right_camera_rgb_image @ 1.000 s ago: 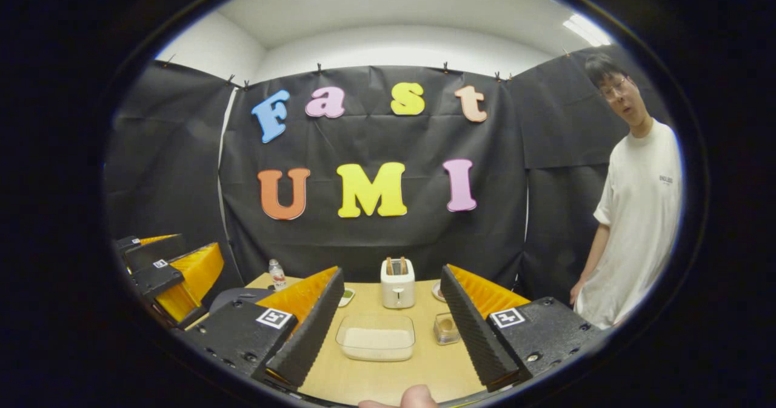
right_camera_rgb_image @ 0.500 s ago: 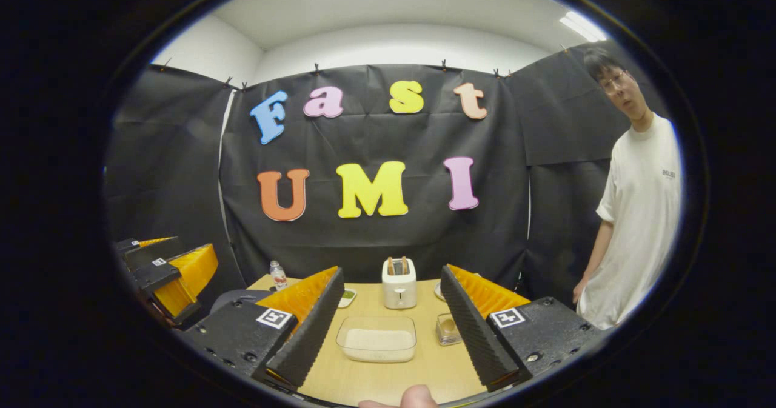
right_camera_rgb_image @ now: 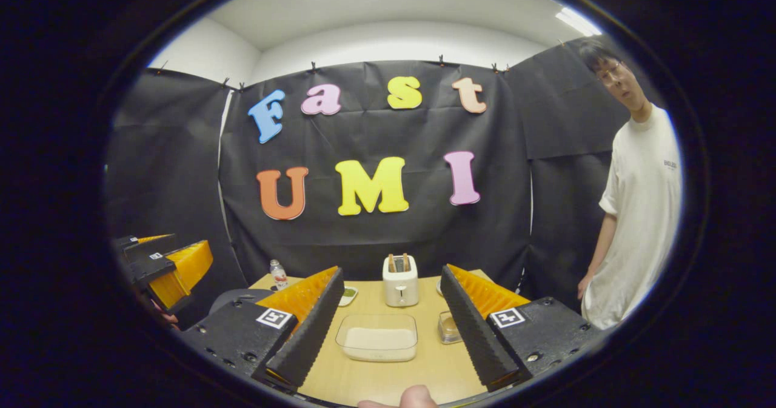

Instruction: Close the left gripper, press the button to open the rice cooker; take a wooden spoon from the chopstick holder with the right hand, scoop a spoonful of rice and pour it into the rice cooker, then put the wooden spoon back into the chopstick holder.

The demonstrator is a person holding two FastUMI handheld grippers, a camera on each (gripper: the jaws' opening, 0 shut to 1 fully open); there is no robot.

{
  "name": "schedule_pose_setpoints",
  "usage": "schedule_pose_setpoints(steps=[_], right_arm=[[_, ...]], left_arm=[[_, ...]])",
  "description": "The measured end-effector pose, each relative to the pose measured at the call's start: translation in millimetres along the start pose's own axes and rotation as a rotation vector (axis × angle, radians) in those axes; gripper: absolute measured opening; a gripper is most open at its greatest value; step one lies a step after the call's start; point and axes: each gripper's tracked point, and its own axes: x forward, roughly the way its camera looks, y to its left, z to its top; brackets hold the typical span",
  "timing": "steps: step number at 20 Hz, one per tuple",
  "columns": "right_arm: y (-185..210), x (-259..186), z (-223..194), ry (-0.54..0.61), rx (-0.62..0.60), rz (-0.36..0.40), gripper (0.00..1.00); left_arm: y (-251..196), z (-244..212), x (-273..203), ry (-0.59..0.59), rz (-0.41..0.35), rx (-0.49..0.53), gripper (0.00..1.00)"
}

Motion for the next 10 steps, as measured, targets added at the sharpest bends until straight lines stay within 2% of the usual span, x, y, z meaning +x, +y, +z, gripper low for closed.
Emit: schedule_pose_setpoints(steps=[10], right_arm=[[-29.7,11.0,-0.5,-0.022,0.022,-0.032,1.00]], left_arm=[[32.4,-8.1,45.5,0.053,0.023,-0.016,0.95]])
